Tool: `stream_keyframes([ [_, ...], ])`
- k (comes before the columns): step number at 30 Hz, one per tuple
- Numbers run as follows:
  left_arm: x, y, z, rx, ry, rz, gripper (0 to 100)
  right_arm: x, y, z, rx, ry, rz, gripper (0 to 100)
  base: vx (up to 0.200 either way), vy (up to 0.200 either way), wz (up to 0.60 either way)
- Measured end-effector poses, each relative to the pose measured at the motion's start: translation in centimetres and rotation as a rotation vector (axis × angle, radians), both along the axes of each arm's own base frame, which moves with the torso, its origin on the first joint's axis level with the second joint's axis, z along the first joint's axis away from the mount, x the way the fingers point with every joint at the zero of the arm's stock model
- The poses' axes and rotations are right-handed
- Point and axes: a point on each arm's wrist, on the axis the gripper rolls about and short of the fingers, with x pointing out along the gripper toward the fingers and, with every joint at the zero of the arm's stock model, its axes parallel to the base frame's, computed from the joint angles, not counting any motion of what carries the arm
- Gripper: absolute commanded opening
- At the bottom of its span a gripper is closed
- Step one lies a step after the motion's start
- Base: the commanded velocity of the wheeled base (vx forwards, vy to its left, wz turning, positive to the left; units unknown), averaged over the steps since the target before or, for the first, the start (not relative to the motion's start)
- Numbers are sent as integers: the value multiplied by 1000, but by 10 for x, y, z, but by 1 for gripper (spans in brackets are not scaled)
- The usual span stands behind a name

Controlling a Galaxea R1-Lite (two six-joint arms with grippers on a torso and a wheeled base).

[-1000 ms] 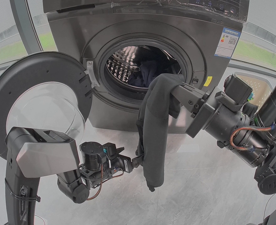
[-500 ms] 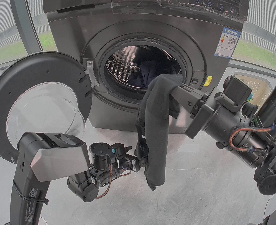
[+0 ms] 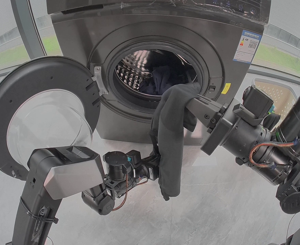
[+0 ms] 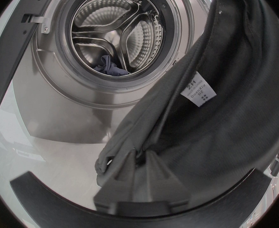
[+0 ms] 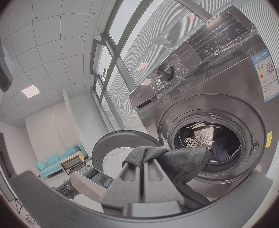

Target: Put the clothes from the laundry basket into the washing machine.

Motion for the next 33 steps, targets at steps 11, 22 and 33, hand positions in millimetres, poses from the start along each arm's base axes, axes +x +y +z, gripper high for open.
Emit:
stream_keyframes([
  [11,4,14,5,3,-27,41,0,3,-7,-4,-9,9,-25,0,0,0,0],
  [22,-37,57,38,62,9,81,0,6,-17,-1,-2,6,-60,0,0,0,0],
  [33,-48,57,36,84,31,65,100,2,-11,3,8,-3,-33,0,0,0,0],
])
